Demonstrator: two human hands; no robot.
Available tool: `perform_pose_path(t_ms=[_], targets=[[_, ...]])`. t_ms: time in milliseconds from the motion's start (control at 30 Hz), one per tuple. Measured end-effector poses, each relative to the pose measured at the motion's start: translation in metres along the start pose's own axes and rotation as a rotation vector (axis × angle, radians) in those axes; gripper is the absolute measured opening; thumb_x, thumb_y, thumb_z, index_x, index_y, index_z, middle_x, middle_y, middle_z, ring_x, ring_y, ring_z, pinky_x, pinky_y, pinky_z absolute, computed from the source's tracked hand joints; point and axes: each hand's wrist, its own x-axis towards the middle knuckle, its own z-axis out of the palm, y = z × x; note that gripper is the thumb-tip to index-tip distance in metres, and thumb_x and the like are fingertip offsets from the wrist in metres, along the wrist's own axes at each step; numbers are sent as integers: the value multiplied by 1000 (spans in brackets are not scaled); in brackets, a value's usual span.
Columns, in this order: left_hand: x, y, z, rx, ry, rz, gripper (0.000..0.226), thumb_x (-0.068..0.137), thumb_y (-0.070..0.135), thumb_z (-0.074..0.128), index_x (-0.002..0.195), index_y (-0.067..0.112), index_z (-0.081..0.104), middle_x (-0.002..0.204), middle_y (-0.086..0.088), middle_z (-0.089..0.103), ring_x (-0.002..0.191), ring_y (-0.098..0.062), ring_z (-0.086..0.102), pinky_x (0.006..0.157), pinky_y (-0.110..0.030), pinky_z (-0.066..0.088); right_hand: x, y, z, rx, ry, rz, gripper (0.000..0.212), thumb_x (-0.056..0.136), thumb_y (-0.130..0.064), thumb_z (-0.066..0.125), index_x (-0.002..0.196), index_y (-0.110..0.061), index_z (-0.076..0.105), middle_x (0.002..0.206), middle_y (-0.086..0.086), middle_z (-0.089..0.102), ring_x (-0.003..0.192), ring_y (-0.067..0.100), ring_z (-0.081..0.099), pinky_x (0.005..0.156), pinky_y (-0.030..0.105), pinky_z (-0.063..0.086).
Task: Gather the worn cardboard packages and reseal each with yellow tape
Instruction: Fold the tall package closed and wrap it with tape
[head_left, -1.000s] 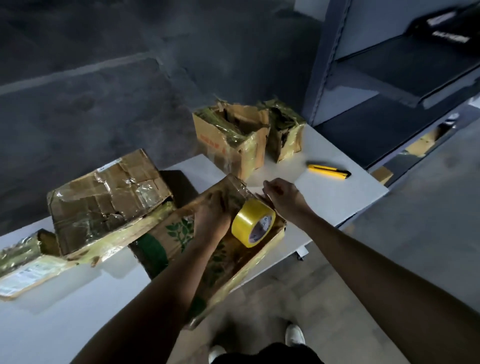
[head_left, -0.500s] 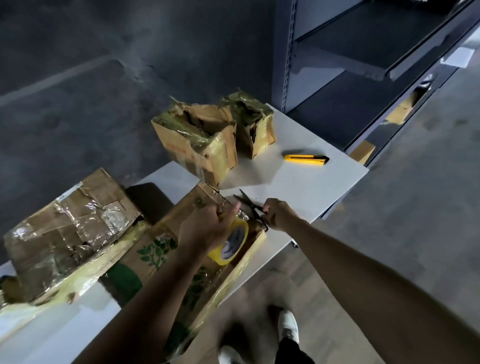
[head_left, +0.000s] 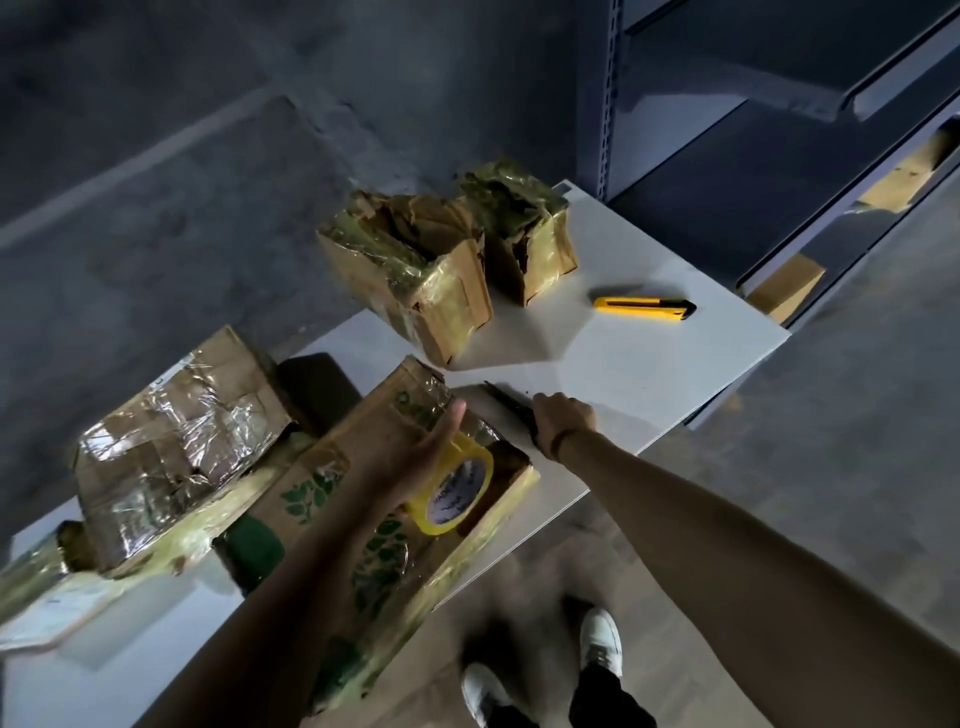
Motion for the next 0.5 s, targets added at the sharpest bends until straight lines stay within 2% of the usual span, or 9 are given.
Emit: perform_pose_path(t_ms=[67, 167, 267, 333, 367, 433, 500], targets=[[-9, 6, -5, -21, -38, 7, 71, 84, 80, 29, 81, 19, 65, 71, -8, 65, 64, -19, 65, 71, -40, 60, -1, 3, -6, 6, -28, -5, 39, 90, -8, 62, 129, -7, 55, 126, 14, 63, 119, 33, 58, 90, 36, 47], [-18, 8, -13, 0, -73, -78, 57, 92, 66, 38, 88, 17, 66, 78, -8, 64, 66, -20, 67, 57, -34, 61, -6, 9, -13, 98, -100, -2, 38, 89, -7, 66, 124, -1, 55, 118, 18, 65, 110, 35, 63, 77, 33, 47], [-27, 9, -20, -3, -141, -53, 46, 90, 66, 35, 88, 27, 61, 79, -2, 63, 60, -12, 67, 53, -23, 58, -13, 9, -15, 377, -164, 26, 29, 94, -9, 59, 119, 4, 50, 101, 21, 67, 79, 35, 70, 59, 35, 55], [-31, 5, -26, 3, -164, -17, 38, 93, 62, 37, 94, 31, 60, 79, 4, 62, 52, -7, 65, 46, -13, 50, -19, 6, -18, 587, -140, 20, 30, 96, -11, 58, 120, 3, 47, 99, 20, 65, 72, 33, 69, 59, 39, 58], [-32, 2, -30, 12, -184, 3, 37, 93, 62, 39, 96, 32, 60, 81, 6, 63, 51, -4, 65, 46, -12, 49, -23, 3, -21, 680, -132, 12, 30, 96, -13, 58, 120, 3, 47, 95, 19, 64, 68, 29, 67, 56, 36, 57], [-32, -10, -35, 16, -231, 50, 51, 79, 74, 48, 101, 31, 64, 95, 3, 70, 64, -5, 70, 61, -19, 57, -34, -4, -28, 833, -139, 13, 29, 98, -23, 60, 111, 0, 52, 85, 16, 62, 62, 24, 62, 54, 33, 56], [-34, -24, -40, 55, -288, 96, 81, 58, 86, 60, 117, 31, 62, 116, 4, 69, 92, -8, 69, 82, -34, 59, -45, -12, -34, 891, -111, 26, 33, 96, -39, 61, 95, -7, 55, 83, 12, 60, 65, 24, 59, 56, 32, 55]])
